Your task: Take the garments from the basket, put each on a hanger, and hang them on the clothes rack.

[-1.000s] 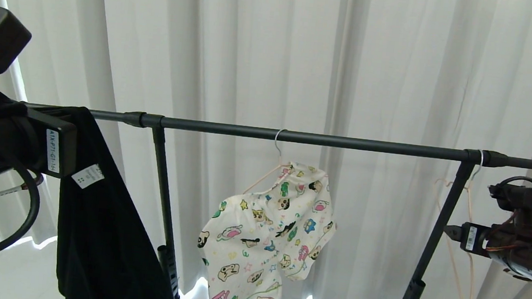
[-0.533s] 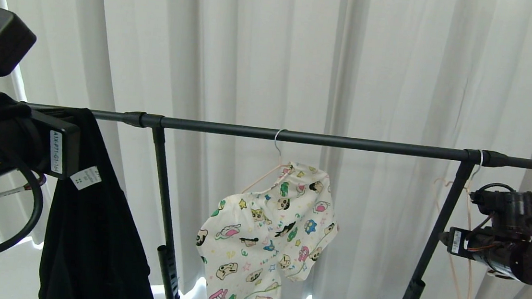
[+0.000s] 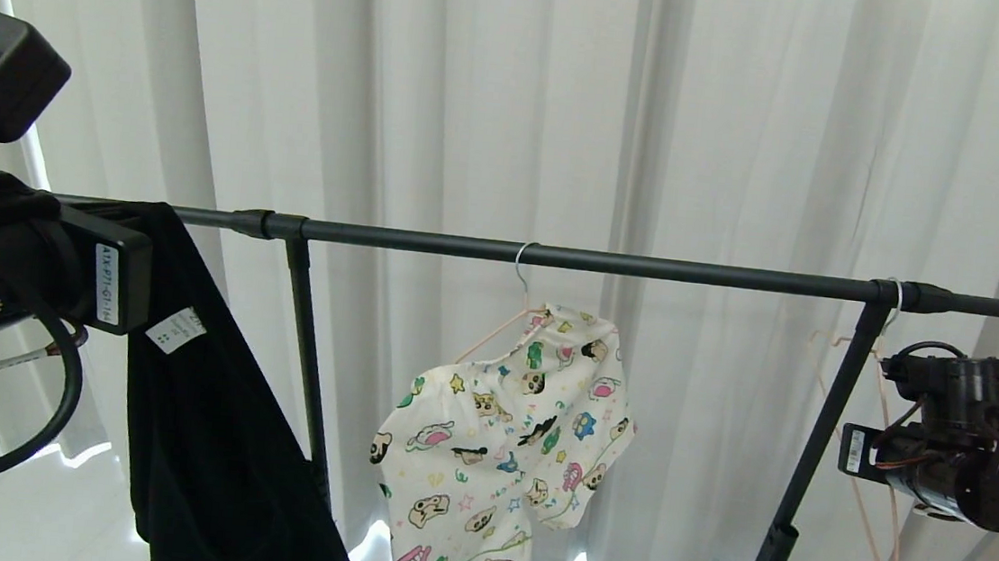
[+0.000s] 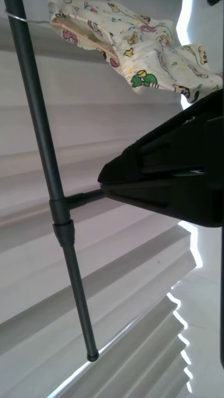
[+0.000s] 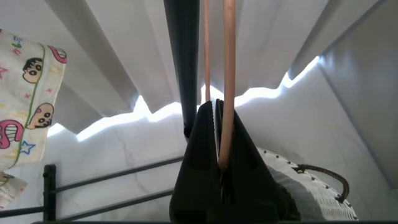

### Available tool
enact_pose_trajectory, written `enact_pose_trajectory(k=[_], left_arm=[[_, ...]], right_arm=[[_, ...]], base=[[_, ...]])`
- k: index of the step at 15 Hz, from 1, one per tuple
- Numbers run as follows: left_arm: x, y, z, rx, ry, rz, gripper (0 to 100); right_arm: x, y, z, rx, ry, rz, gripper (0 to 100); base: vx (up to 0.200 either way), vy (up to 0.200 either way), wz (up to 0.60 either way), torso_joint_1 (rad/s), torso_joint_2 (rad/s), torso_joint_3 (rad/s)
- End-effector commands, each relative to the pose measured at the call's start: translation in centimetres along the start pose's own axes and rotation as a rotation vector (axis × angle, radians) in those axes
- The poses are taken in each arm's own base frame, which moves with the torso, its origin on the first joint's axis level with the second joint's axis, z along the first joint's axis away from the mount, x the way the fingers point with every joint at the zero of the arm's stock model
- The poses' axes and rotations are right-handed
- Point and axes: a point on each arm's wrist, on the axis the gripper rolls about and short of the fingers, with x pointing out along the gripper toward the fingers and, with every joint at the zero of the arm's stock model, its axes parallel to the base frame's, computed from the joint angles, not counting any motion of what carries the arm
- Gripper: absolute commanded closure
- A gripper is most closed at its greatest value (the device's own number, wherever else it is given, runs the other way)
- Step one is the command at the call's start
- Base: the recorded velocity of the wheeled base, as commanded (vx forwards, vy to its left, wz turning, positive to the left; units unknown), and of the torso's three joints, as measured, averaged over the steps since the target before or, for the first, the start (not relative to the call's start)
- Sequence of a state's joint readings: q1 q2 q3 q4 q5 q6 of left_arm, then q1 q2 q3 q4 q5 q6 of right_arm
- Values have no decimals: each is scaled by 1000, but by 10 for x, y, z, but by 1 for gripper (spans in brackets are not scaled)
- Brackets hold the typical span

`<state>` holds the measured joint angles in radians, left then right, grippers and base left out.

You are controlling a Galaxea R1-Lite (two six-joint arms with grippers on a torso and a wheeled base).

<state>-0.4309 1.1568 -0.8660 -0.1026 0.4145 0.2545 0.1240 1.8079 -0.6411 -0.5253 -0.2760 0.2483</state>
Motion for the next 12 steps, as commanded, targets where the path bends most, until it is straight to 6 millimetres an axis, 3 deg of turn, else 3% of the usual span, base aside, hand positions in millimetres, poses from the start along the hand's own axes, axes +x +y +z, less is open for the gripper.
enact_pose_trajectory(k=[1, 7, 12], left_arm=[[0, 0, 0, -1, -1, 1, 100], [-1, 0, 0, -1, -2, 2, 100], [-2, 1, 0, -2, -2, 6, 100]], right_arm=[[-6, -1, 4, 6, -22, 6, 100], [-30, -4, 18, 27, -103, 26, 100], [-51, -12, 14, 28, -135, 8, 100]], base=[[0, 0, 0, 0, 0, 0], [0, 0, 0, 0, 0, 0], [0, 0, 0, 0, 0, 0]])
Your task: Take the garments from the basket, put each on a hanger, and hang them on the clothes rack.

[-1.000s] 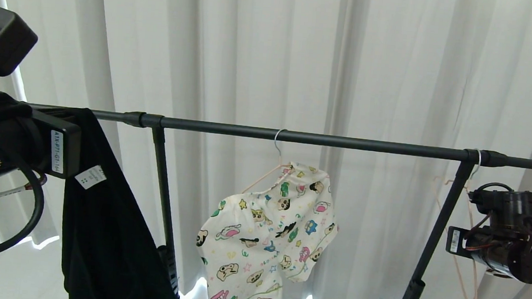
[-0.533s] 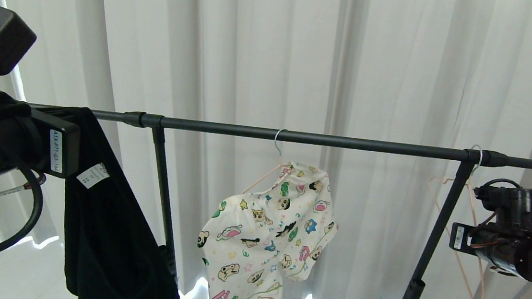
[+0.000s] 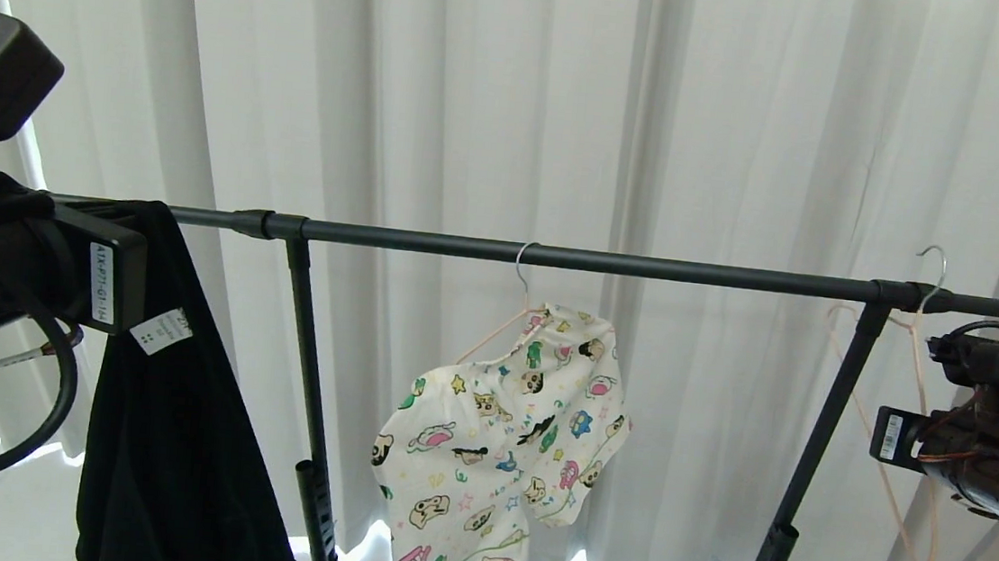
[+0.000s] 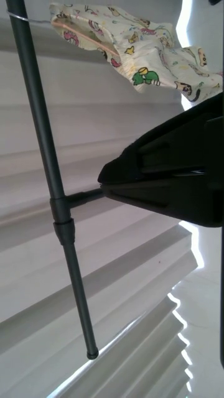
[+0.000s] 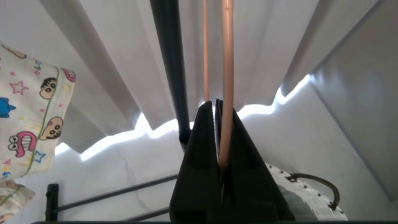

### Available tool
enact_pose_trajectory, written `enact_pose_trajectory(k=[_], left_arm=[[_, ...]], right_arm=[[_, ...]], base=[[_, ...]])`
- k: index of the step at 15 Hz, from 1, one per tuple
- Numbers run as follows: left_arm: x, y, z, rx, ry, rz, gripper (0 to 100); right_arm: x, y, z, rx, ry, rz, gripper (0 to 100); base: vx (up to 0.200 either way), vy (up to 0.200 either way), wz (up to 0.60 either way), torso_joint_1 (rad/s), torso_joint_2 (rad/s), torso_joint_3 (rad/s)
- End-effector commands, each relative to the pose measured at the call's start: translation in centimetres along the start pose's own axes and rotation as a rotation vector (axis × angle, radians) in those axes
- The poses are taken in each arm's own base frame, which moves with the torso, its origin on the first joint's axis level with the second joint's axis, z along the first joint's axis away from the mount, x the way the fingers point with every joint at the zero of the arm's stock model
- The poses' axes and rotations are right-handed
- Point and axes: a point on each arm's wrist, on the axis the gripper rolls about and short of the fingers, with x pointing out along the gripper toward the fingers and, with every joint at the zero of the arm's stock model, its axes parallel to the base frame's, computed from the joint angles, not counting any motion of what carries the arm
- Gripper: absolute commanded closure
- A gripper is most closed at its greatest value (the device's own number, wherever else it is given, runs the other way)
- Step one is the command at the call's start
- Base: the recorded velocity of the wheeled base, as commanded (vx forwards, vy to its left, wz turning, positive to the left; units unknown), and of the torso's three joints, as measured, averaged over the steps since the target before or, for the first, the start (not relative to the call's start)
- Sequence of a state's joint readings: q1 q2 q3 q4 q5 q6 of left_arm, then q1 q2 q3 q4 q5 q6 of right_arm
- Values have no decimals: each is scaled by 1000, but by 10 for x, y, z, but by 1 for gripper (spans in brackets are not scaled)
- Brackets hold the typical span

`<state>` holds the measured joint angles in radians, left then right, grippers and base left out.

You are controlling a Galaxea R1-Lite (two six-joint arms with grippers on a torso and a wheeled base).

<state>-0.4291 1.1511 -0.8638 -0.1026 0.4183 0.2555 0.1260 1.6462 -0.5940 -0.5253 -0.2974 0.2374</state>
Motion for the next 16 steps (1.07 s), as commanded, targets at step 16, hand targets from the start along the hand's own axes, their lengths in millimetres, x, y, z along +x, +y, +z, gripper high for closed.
enact_pose_trajectory(k=[16], left_arm=[[1, -2, -15, 14, 48, 6, 100]], right_arm=[[-120, -5, -28, -180, -169, 252, 100]], base=[[-138, 0, 0, 2, 1, 3]])
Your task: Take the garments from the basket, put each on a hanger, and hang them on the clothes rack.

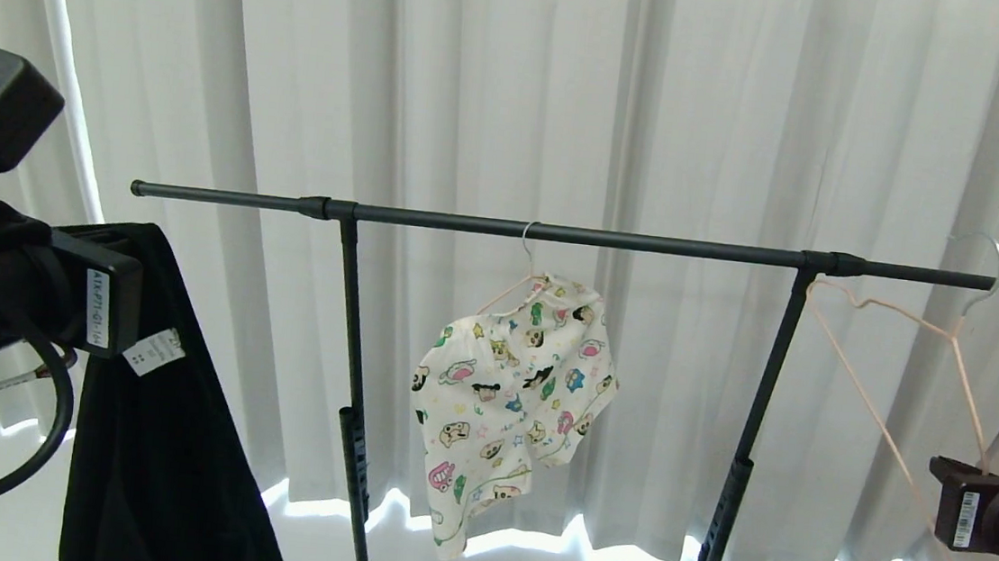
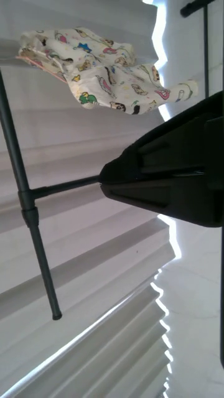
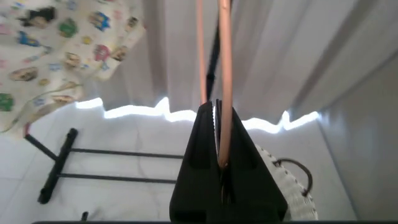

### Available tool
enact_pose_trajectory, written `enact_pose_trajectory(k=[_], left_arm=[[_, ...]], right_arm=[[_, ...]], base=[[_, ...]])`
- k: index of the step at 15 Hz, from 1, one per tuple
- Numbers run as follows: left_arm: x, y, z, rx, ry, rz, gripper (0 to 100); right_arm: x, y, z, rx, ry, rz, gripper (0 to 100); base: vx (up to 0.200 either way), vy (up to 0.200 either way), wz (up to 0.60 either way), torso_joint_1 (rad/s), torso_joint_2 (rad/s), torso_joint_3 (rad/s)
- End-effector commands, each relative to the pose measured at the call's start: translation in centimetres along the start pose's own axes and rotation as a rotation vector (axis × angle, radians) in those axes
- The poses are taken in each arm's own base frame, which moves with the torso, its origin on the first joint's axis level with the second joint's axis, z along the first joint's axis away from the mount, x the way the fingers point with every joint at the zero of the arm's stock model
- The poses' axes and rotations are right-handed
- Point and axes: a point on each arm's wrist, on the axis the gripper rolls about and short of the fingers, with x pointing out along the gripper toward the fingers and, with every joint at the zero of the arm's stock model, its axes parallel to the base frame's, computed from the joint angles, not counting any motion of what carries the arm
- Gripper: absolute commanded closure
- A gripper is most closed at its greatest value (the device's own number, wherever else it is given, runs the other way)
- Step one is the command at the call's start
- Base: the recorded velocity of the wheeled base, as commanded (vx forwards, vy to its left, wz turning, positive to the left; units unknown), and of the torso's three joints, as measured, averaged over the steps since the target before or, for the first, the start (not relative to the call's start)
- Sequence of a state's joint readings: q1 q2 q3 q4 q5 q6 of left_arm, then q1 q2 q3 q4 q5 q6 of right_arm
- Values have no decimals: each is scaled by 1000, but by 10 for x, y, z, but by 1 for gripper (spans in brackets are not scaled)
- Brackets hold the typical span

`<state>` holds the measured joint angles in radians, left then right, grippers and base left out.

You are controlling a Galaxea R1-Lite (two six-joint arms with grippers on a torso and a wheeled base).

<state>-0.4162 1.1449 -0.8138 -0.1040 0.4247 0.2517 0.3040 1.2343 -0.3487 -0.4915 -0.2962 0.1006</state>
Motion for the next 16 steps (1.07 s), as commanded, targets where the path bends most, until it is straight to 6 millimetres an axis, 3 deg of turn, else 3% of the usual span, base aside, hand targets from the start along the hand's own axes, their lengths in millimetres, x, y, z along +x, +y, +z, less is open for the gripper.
enact_pose_trajectory(k=[1, 5, 10, 12, 16], left_arm=[[0, -1, -3, 3, 6, -3, 100], [7, -8, -6, 22, 33, -28, 100], [46, -28, -12, 5, 144, -46, 100], [63, -37, -12, -62, 180, -49, 100], [69, -54, -9, -117, 187, -95, 100]], right_arm=[[-20, 8, 5, -16, -56, 86, 100], [-45, 34, 9, -101, -62, 326, 100], [-85, 88, 3, -281, 1, 767, 100], [-94, 101, -6, -308, 42, 860, 100], [-104, 119, -16, -316, 104, 950, 100]], base=[[0, 0, 0, 0, 0, 0], [0, 0, 0, 0, 0, 0], [0, 0, 0, 0, 0, 0], [0, 0, 0, 0, 0, 0], [0, 0, 0, 0, 0, 0]])
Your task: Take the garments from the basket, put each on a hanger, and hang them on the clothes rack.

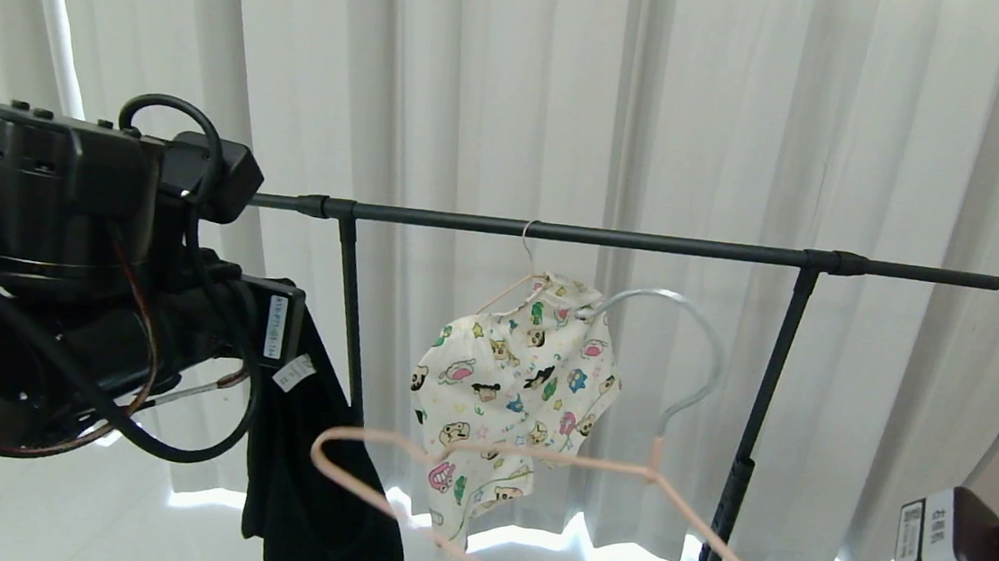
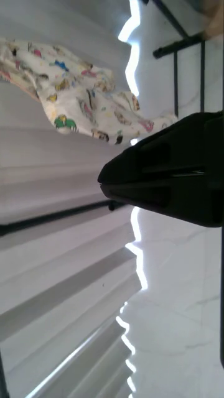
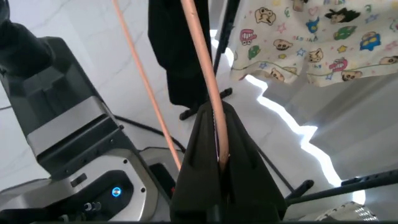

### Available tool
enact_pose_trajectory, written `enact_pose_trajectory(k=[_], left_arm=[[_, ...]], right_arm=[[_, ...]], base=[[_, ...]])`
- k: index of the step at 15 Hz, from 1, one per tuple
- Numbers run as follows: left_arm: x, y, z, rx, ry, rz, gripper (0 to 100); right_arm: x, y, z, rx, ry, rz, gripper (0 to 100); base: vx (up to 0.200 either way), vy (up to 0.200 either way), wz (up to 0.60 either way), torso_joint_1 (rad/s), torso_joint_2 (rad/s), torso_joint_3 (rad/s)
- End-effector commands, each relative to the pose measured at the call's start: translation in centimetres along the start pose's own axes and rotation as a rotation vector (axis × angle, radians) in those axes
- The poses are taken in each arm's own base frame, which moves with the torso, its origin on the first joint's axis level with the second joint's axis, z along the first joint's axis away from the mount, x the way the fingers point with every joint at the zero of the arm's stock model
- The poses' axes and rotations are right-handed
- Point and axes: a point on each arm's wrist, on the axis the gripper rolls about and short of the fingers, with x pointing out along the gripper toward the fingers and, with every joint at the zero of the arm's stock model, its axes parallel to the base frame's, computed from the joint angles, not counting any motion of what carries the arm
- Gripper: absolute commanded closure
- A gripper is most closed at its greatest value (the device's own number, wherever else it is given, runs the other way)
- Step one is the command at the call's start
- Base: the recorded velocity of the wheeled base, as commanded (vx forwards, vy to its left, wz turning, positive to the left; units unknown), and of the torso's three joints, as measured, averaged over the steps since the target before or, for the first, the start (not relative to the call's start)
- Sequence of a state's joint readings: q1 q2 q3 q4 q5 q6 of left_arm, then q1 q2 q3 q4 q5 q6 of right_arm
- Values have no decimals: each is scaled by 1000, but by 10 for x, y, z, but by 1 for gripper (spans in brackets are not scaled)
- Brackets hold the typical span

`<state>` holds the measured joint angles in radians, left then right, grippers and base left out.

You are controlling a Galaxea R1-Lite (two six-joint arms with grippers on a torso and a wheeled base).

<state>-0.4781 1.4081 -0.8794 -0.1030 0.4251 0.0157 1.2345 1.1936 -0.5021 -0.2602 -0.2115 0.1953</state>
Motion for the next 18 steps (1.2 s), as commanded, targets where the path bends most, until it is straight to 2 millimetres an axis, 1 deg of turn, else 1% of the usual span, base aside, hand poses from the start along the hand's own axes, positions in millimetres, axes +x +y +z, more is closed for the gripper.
enact_pose_trajectory(k=[1, 3, 5, 7, 8, 10, 12, 16, 18], left_arm=[[9, -10, -3, -2, 29, -19, 100], [8, -16, -4, -14, 29, -42, 100], [7, -16, -4, -13, 28, -40, 100], [7, -16, -4, -13, 28, -8, 100], [8, -15, -4, -14, 29, 7, 100], [13, -12, -4, -29, 38, 30, 100], [12, -12, -1, -47, 26, 30, 100], [14, -13, 2, -52, 22, 29, 100], [14, -13, 3, -53, 19, 29, 100]], right_arm=[[9, 8, -3, -18, 37, 25, 100], [14, 7, -2, 11, 46, 10, 100], [24, -2, 0, 71, 22, -45, 100], [30, -14, 6, 108, -11, -105, 100], [32, -20, 7, 121, -22, -131, 100], [33, -24, 8, 132, -28, -148, 100], [34, -24, 10, 135, -32, -147, 100], [37, -18, 26, 131, -71, -88, 100], [46, -17, 31, 131, -65, -92, 100]], base=[[0, 0, 0, 0, 0, 0], [0, 0, 0, 0, 0, 0], [0, 0, 0, 0, 0, 0], [0, 0, 0, 0, 0, 0], [0, 0, 0, 0, 0, 0], [0, 0, 0, 0, 0, 0], [0, 0, 0, 0, 0, 0], [0, 0, 0, 0, 0, 0], [0, 0, 0, 0, 0, 0]])
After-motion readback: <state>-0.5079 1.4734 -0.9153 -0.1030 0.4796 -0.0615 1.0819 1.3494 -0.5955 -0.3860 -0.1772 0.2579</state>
